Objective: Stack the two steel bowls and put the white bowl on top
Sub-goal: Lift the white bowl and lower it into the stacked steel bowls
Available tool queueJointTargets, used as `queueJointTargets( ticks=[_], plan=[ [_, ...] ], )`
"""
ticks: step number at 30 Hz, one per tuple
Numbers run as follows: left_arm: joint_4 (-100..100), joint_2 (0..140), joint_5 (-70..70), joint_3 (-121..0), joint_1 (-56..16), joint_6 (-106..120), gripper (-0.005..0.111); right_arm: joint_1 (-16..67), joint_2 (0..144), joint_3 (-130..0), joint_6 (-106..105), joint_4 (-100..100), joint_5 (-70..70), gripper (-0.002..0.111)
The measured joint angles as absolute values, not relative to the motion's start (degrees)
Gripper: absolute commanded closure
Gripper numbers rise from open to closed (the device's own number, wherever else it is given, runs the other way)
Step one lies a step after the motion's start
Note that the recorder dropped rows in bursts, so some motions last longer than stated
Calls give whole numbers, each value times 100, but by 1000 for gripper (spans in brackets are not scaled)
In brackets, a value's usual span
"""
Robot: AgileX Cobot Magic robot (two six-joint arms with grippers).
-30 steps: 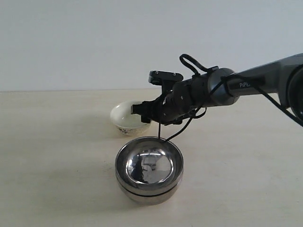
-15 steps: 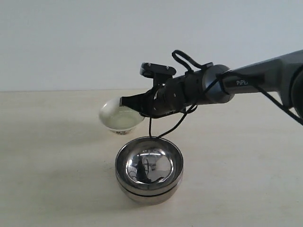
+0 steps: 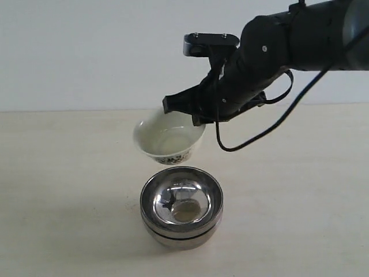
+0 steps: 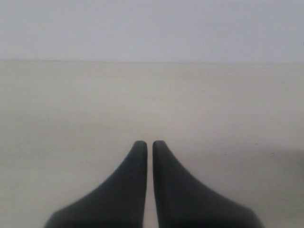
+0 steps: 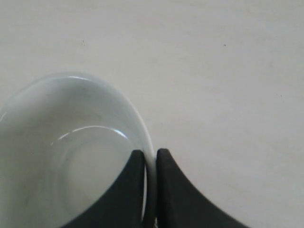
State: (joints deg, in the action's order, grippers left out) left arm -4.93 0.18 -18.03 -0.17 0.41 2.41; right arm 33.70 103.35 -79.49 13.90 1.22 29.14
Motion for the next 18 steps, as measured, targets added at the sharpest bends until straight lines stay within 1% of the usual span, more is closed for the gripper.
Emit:
queueJointTargets(
  ticks=[2, 7, 18],
  plan=[
    [-493, 18, -1803, -17, 41, 241, 103, 3370, 10069, -7572, 1296, 122, 2878, 108],
    [-493, 18, -1803, -17, 41, 241, 103, 3370, 9850, -7132, 1201, 113, 2827, 108],
    [-493, 18, -1803, -17, 41, 241, 103, 3370, 9803, -6681, 1024, 128, 2746, 108]
  ],
)
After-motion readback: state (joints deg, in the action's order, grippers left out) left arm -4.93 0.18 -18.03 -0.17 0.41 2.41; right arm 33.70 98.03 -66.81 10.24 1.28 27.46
